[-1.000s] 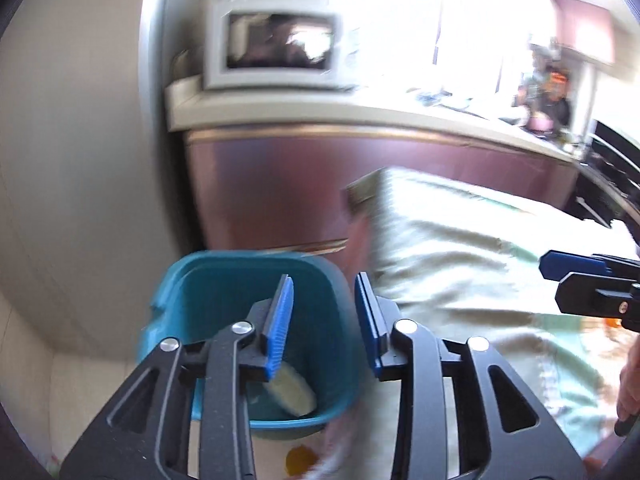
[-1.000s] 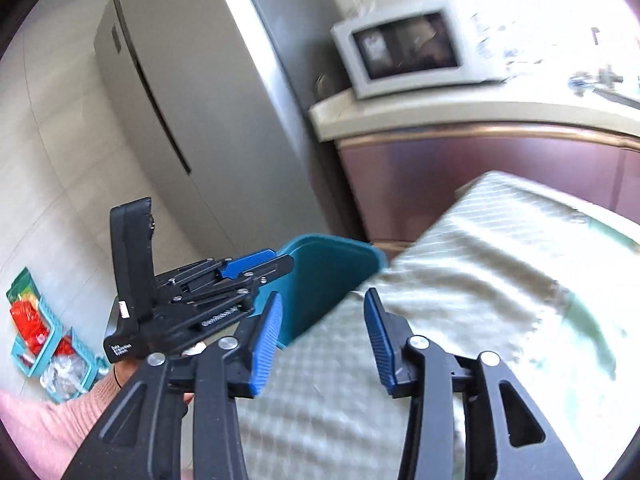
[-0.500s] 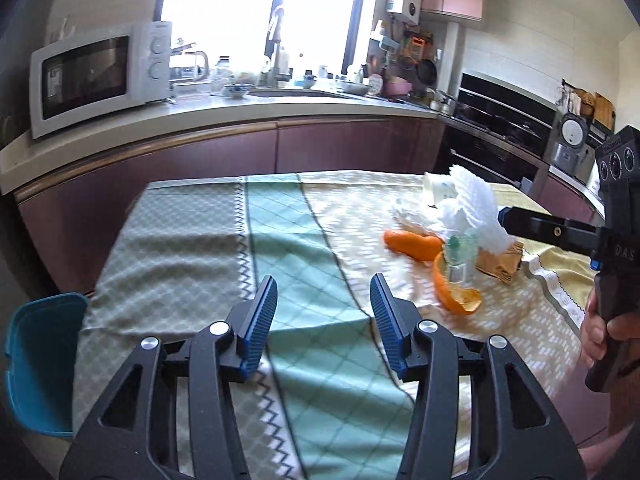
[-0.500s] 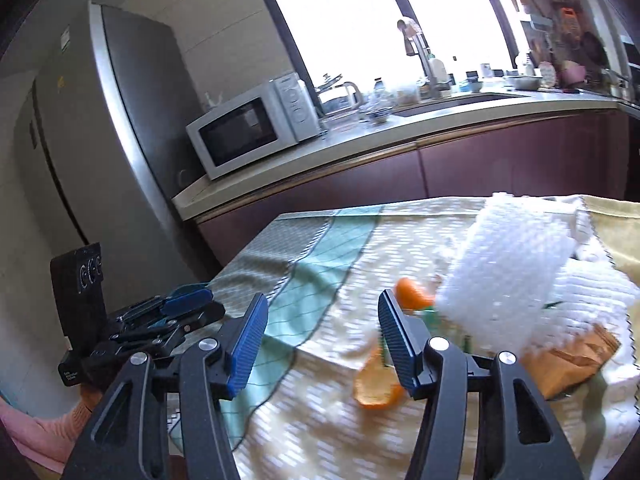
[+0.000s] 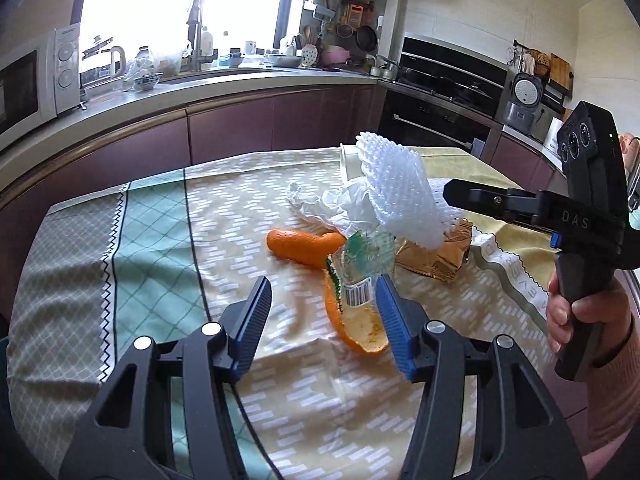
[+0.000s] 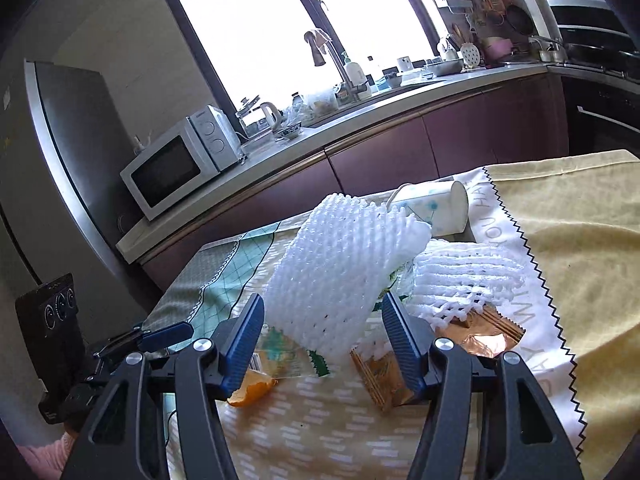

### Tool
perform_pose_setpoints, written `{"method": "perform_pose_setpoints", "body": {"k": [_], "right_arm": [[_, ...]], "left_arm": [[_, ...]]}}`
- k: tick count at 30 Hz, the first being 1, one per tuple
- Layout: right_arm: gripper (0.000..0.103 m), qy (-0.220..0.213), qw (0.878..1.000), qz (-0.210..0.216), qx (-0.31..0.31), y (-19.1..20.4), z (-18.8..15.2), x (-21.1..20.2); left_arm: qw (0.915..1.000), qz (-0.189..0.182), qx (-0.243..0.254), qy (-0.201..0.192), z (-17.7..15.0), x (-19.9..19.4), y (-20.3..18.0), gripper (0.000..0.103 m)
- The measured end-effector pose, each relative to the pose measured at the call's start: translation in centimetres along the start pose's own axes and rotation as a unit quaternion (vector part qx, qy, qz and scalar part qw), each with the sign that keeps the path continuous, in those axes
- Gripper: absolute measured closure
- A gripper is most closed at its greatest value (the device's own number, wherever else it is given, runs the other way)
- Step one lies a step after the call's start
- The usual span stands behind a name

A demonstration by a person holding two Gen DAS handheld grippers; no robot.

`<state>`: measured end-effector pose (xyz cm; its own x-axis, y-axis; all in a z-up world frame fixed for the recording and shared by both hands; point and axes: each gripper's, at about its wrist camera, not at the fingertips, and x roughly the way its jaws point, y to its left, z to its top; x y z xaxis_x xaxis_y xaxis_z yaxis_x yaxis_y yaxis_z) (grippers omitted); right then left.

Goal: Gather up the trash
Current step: 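Grasp the clear green-labelled packet with the left tool while the right tool grasps the white foam net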

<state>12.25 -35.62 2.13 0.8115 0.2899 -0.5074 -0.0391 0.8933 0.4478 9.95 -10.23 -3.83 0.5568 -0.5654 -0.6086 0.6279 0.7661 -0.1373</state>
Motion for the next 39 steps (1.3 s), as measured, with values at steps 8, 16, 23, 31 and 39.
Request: {"method": "perform_pose_setpoints", "body": {"k": [8, 16, 23, 31, 39], "right_arm": [[0.041, 0.020, 0.999, 0.018, 0.030, -1.6, 0.6, 2.6], [0.065, 0.023, 0.998, 0.034, 0.046, -2.4, 0.5, 2.9], [0.091, 0.015, 0.998, 0.052, 0.036, -2.1, 0.4, 2.0], [0.097, -0.002, 0.997, 0.072, 0.020, -0.7, 0.5, 0.4], [0.098, -0.019, 0.994, 0.104, -0.001, 1.9, 1.0, -0.8]], "left_arm": [[0.9993, -0.015, 0.013, 0.033, 0.9, 3.2, -1.1, 0.050], [0.9984, -0.031, -0.003, 0.048, 1.3, 4.7, -0.9, 0.080], [0.9988, -0.042, 0.000, 0.027, 1.4, 3.4, -1.3, 0.089], [0.9988, -0.049, -0.002, -0.001, 1.7, 0.8, -1.5, 0.093], [0.9981, -0.050, -0.013, -0.034, 1.7, -2.9, -0.2, 0.094]]}}
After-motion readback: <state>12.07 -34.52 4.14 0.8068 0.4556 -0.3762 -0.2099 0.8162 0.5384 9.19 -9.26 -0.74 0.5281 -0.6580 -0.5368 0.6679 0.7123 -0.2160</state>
